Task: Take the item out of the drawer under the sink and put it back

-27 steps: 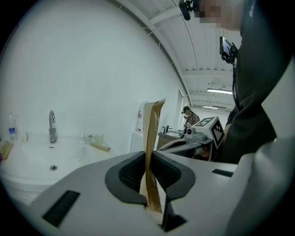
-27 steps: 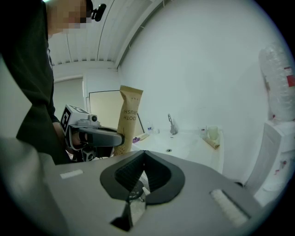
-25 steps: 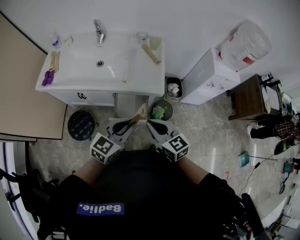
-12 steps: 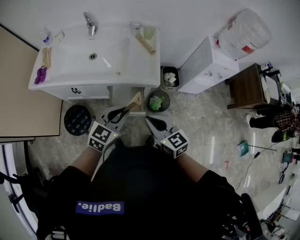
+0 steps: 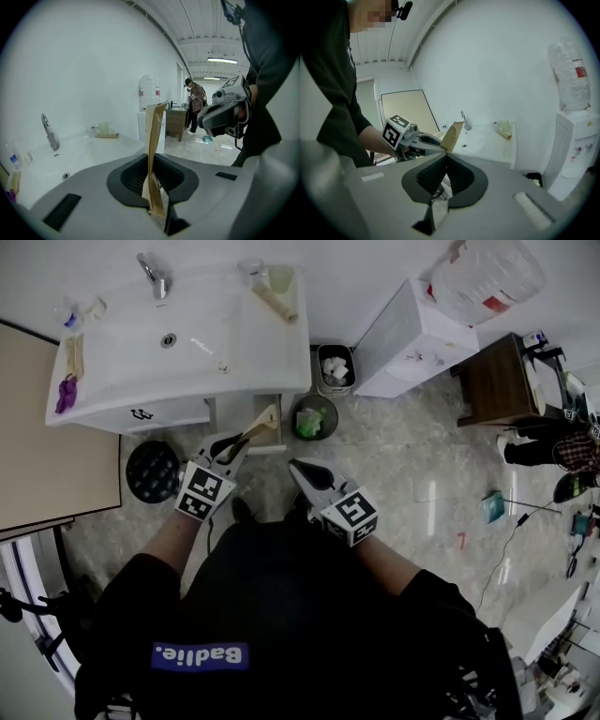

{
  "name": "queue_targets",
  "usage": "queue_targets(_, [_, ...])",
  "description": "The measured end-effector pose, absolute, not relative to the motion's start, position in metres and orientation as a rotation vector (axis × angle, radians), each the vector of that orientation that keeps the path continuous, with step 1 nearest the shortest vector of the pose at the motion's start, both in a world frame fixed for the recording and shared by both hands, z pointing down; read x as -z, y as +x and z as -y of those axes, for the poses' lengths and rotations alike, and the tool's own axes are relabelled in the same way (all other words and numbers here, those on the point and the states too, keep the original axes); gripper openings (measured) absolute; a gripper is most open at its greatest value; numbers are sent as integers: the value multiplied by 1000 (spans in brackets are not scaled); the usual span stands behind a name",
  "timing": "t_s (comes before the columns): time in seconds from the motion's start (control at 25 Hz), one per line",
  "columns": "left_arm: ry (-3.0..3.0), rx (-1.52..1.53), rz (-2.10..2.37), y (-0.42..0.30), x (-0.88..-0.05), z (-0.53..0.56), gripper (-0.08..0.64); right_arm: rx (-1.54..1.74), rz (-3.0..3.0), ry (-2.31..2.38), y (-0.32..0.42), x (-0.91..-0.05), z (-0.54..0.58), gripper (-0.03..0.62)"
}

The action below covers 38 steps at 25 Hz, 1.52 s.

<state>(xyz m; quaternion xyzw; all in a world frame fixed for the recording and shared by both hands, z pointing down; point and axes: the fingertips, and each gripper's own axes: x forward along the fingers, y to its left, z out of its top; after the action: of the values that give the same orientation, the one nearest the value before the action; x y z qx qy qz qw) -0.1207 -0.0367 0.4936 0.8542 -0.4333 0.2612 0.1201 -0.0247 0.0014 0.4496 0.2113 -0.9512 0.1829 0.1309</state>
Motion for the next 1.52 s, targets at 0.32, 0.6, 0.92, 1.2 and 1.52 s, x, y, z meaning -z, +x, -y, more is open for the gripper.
queue_targets(0.32, [2504, -1057, 1177, -123, -543, 55, 46, -591, 2747, 634, -18, -466, 3, 2])
queue_targets(0.6, [2446, -1285, 1046, -130, -605, 67, 46, -651, 2727, 652, -7, -482, 6, 2])
queue_targets(0.92, [2421, -1518, 848, -132, -676, 74, 46, -734, 2660, 691, 13, -511, 1, 2])
queue_targets(1.2, [2366, -1641, 739, -148, -725, 84, 46, -785, 2593, 735, 27, -536, -3, 2])
queue_targets(1.52, [2288, -1718, 669, -159, -779, 98, 48, -813, 2531, 774, 39, -556, -9, 2])
